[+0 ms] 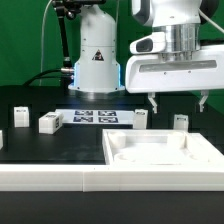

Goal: Assemble one leg

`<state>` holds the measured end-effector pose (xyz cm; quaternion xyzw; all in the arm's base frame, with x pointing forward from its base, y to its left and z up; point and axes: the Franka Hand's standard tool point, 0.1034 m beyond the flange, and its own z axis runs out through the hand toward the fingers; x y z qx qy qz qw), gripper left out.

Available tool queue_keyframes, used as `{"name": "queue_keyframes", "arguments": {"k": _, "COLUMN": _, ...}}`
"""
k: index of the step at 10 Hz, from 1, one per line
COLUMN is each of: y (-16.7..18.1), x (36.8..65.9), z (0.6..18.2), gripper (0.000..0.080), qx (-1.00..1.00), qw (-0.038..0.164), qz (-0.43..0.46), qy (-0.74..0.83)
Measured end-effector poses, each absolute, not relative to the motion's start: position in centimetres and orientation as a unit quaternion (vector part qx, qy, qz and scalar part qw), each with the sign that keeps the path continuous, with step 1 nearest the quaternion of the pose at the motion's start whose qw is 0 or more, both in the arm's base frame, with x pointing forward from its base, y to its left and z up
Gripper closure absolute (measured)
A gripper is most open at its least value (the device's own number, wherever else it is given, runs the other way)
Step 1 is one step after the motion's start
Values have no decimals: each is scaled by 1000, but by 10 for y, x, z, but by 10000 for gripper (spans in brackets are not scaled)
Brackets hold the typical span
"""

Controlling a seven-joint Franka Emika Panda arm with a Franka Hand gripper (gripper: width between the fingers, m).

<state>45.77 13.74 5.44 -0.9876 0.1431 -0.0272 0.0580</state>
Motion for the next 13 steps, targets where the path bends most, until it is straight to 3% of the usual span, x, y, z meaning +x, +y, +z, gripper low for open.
{"name": "queue_keyframes", "arguments": {"k": 4, "y": 142, "x": 452, "z": 52, "gripper": 151, "qx": -988, "qw": 55, "qz": -10, "qy": 146}}
{"name": "queue_keyframes", "arguments": {"k": 9, "y": 140, "x": 449, "z": 54, "gripper": 151, "qx": -981, "qw": 49, "qz": 144, "qy": 118}}
{"name": "queue_keyframes", "arguments": {"k": 13, "y": 146, "x": 450, "z": 52, "gripper": 151, "qx": -953, "qw": 69, "qz": 272, "qy": 112}}
